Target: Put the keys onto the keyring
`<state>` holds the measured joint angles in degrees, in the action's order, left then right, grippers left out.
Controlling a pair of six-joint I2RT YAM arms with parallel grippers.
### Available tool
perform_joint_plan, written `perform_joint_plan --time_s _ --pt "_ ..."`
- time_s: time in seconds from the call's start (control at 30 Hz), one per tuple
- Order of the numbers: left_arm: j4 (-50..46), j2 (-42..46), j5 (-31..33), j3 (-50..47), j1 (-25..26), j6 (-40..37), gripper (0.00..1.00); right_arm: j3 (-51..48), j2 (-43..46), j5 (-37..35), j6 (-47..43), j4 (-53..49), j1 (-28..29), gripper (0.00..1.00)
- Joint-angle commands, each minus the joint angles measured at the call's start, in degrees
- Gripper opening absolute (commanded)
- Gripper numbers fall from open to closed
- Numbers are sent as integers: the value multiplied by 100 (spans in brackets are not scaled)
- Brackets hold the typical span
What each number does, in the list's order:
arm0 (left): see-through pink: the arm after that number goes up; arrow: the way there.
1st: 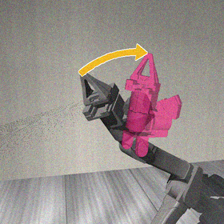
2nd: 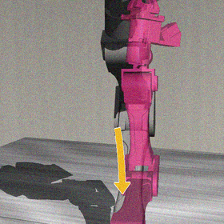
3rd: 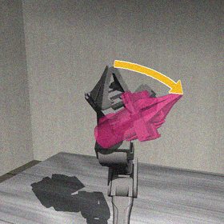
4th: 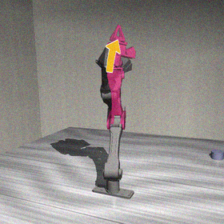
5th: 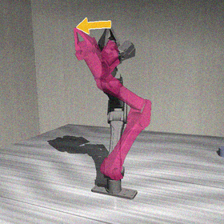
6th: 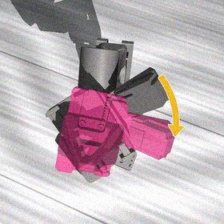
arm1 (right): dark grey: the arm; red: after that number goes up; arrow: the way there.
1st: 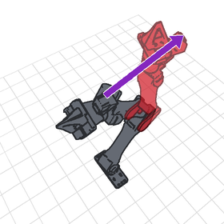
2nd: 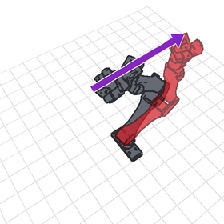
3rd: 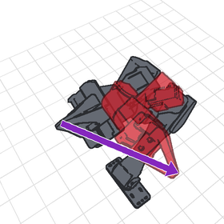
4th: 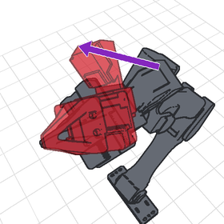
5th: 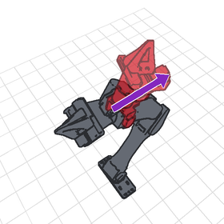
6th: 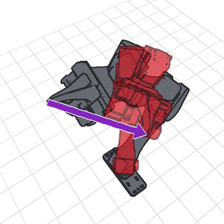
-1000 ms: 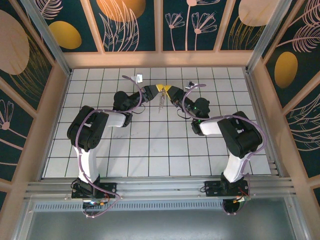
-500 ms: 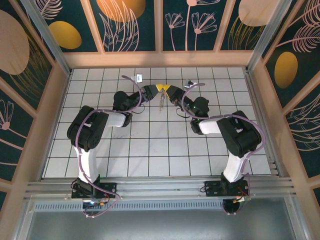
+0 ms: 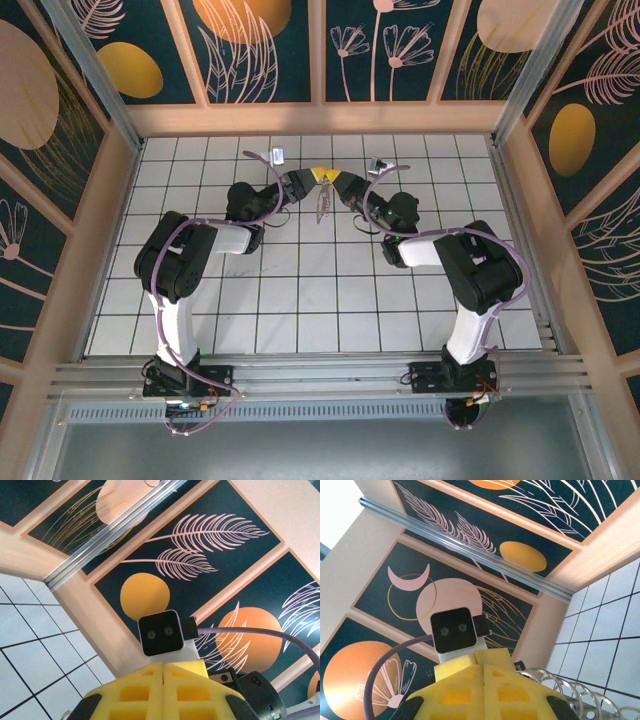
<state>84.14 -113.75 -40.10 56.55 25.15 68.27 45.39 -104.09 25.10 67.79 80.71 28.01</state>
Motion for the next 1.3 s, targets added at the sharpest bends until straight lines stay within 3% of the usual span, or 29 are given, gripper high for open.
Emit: perform_joint_plan --time_s 0.0,0.13,0.33,0.53,0.93,1.27 --pt "425 53 -170 61 52 16 0 135 -34 304 -201 -147 -123 0" --pt "415 49 -194 83 50 16 0 263 -63 718 -356 -324 -280 0" --pt "287 121 -275 101 44 -74 20 501 -40 1557 -573 -637 -623 0" --pt "-79 268 -405 142 30 -374 28 609 116 2161 -860 -1133 -959 0" --pt "-1627 374 -852 451 -36 -1345 33 1228 52 3354 -1614 -2182 -1267 0" --pt "-1744 257 -1090 590 -45 -1386 34 1718 -111 3940 -2205 -2976 -1278 0"
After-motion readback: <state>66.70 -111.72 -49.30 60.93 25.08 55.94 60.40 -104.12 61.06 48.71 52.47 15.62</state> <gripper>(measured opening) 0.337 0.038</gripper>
